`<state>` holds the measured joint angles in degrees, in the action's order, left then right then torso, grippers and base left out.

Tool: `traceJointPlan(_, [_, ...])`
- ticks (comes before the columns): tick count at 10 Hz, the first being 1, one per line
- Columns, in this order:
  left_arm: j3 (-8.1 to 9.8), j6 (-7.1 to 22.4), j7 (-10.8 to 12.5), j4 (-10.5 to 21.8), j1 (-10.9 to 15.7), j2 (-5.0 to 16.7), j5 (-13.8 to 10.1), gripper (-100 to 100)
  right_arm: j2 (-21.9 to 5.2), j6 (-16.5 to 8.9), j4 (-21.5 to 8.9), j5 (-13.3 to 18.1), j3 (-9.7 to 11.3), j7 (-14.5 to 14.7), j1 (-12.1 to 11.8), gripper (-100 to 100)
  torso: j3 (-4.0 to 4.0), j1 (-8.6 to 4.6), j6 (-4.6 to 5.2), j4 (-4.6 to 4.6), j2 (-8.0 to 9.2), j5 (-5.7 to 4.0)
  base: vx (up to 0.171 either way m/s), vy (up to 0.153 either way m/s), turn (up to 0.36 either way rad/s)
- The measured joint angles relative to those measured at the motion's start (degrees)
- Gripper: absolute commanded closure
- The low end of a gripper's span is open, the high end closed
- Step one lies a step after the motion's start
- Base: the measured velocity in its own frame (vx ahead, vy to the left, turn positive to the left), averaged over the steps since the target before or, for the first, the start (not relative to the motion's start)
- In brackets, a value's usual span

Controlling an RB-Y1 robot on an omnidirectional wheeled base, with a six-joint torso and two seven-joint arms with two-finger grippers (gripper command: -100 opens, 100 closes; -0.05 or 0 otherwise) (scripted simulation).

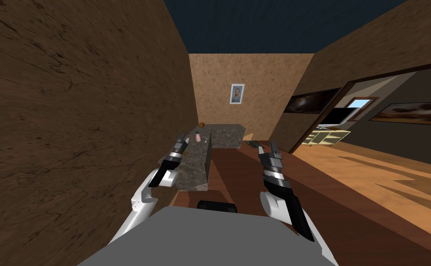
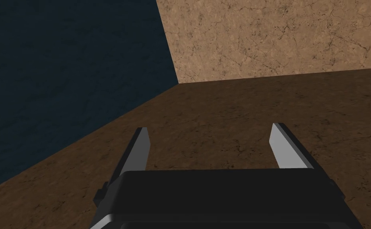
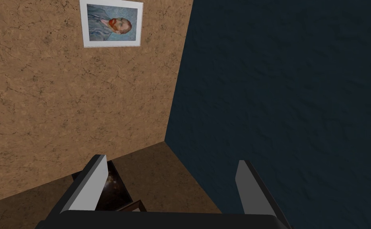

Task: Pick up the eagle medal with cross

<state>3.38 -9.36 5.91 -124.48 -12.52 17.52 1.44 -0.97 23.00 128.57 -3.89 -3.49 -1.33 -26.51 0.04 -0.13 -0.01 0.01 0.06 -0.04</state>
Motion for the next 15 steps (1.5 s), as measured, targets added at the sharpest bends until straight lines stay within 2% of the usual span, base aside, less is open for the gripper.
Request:
traceJointPlan(1, [0.25, 1.8, 0.3, 1.9, 2.2, 1.2, -0.5, -100, 0.0, 0.0, 0.0, 0.0, 0.0, 0.0, 0.0, 0, -0.01, 0.01, 0.01, -0.01, -0.02, 0.01, -0.021, -0.029, 0.000])
traceJointPlan(4, [0.13, 5.4, 0.6, 5.4, 4.5, 2.9, -1.2, -100, 0.0, 0.0, 0.0, 0.0, 0.0, 0.0, 0.0, 0, 0.00, 0.02, -0.01, 0.00, 0.00, 0.01, -0.019, -0.039, 0.006])
traceJointPlan(5, [0.07, 7.3, 0.7, 6.9, 6.4, 3.7, -1.6, -100, 0.0, 0.0, 0.0, 0.0, 0.0, 0.0, 0.0, 0, 0.00, 0.00, 0.00, 0.00, 0.00, 0.00, -0.017, -0.039, 0.002])
traceJointPlan(9, [-0.05, 13.9, 1.1, 12.3, 10.8, 5.9, -2.8, -100, 0.0, 0.0, 0.0, 0.0, 0.0, 0.0, 0.0, 0, -0.04, 0.00, 0.00, -0.02, -0.07, 0.00, -0.005, -0.039, 0.006])
traceJointPlan(11, [-0.01, 16.1, 1.3, 15.5, 12.6, 6.7, -3.3, -100, 0.0, 0.0, 0.0, 0.0, 0.0, 0.0, 0.0, 0, -0.04, 0.08, -0.01, -0.02, -0.07, 0.02, 0.001, -0.023, 0.001])
traceJointPlan(15, [0.11, 21.3, 2.0, 22.8, 17.1, 9.7, -5.1, -100, 0.0, 0.0, 0.0, 0.0, 0.0, 0.0, 0.0, 0, -0.08, 0.04, -0.02, -0.03, -0.13, 0.01, 0.010, -0.027, 0.003])
